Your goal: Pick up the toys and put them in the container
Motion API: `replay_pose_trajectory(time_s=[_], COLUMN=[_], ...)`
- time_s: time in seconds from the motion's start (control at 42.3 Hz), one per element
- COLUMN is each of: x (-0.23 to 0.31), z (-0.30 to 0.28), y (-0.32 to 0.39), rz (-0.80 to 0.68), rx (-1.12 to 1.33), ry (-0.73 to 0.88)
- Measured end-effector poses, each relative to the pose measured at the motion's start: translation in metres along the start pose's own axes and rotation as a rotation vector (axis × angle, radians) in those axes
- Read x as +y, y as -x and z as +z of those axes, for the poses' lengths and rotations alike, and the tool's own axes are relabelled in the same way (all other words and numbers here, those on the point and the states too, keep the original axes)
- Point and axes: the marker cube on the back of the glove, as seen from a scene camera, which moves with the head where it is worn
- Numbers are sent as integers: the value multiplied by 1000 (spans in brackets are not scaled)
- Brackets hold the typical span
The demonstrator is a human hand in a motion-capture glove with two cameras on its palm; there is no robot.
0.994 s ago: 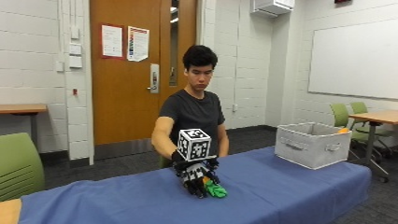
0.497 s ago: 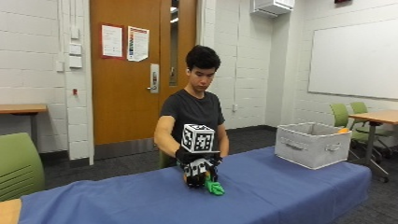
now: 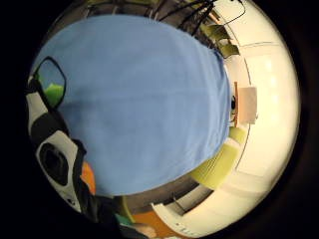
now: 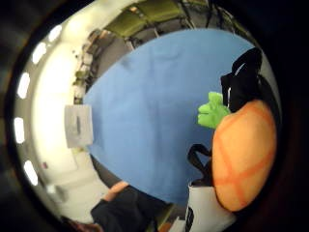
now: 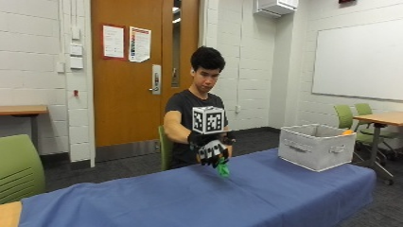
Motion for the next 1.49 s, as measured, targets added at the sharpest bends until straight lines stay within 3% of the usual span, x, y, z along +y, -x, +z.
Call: replay_pose_trajectory(time_s=[0.284,0.497,0.71,0.899,1.017,1.088,1.159,1.301,1.491], x=[-30,-49,-39,-7,2,10,-7,-32,-31], z=[-118,-170,-197,-204,-194,-184,-170,-156,-125], y=[97,185,338,468,537,565,562,559,551], rz=[-111,-162,-285,-502,-497,-623,-664,-516,-548], rx=[17,44,-3,-84,-49,-69,-42,-149,25], ry=[-142,-191,-232,-233,-240,-221,-214,-146,11])
